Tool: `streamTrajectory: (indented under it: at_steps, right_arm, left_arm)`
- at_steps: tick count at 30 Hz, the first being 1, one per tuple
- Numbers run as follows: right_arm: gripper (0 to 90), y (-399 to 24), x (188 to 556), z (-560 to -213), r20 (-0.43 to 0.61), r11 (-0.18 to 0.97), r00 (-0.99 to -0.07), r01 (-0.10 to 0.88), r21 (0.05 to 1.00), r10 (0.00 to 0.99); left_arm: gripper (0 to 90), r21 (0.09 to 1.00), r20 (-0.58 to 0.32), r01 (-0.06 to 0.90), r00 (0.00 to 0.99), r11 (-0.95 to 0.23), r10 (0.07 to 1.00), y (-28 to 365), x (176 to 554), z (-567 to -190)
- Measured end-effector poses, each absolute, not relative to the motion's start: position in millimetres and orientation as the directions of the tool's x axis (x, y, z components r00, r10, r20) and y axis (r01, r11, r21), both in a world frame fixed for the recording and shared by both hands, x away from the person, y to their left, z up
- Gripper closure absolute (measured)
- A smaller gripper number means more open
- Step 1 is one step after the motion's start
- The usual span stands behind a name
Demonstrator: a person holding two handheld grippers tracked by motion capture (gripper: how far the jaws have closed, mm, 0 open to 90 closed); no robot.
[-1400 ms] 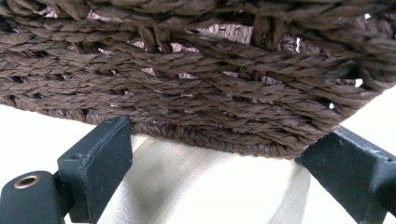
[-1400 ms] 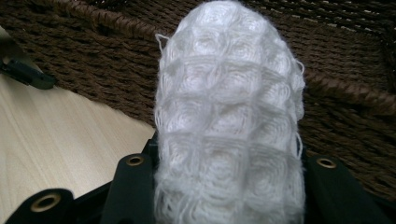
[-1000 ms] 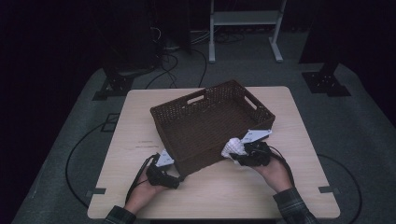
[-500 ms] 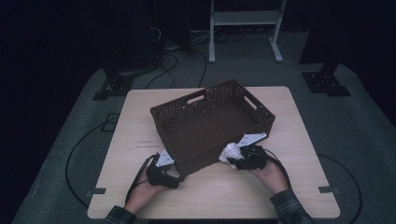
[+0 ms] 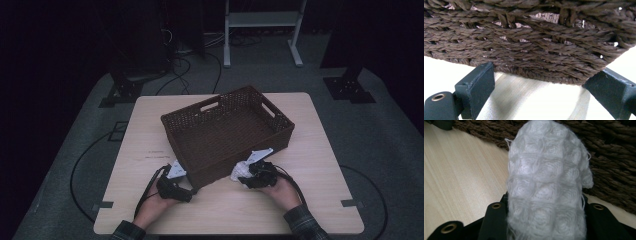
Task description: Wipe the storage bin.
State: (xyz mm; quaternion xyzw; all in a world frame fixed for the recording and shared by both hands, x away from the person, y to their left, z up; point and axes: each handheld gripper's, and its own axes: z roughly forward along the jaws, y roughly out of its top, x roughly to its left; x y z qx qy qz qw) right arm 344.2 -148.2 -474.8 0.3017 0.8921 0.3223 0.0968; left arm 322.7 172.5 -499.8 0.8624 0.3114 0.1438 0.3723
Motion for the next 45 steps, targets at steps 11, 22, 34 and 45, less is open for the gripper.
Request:
streamTrajectory:
  at_steps: [11,22,34,45]
  right_arm:
    - [54.2,-148.4,340.5,-460.6,-0.002,0.607,-0.806,0.444,0.659,0.592]
    - [54.2,-149.5,336.8,-438.5,-0.021,0.58,-0.81,0.402,0.709,0.586]
    - [54.2,-148.2,331.2,-419.4,-0.027,0.552,-0.817,0.365,0.75,0.576]
    - [54.1,-141.3,330.6,-422.4,-0.024,0.566,-0.829,0.36,0.742,0.559]
  left_arm:
    - [8.8,0.732,0.016,0.43,0.765,-0.529,0.644,172.5,322.8,-499.8]
    - [8.8,0.732,0.016,0.43,0.765,-0.529,0.644,172.5,322.8,-499.8]
    - [8.8,0.729,0.02,0.428,0.767,-0.534,0.641,172.8,322.9,-499.6]
    - [8.8,0.731,0.016,0.43,0.765,-0.529,0.644,172.5,322.8,-499.8]
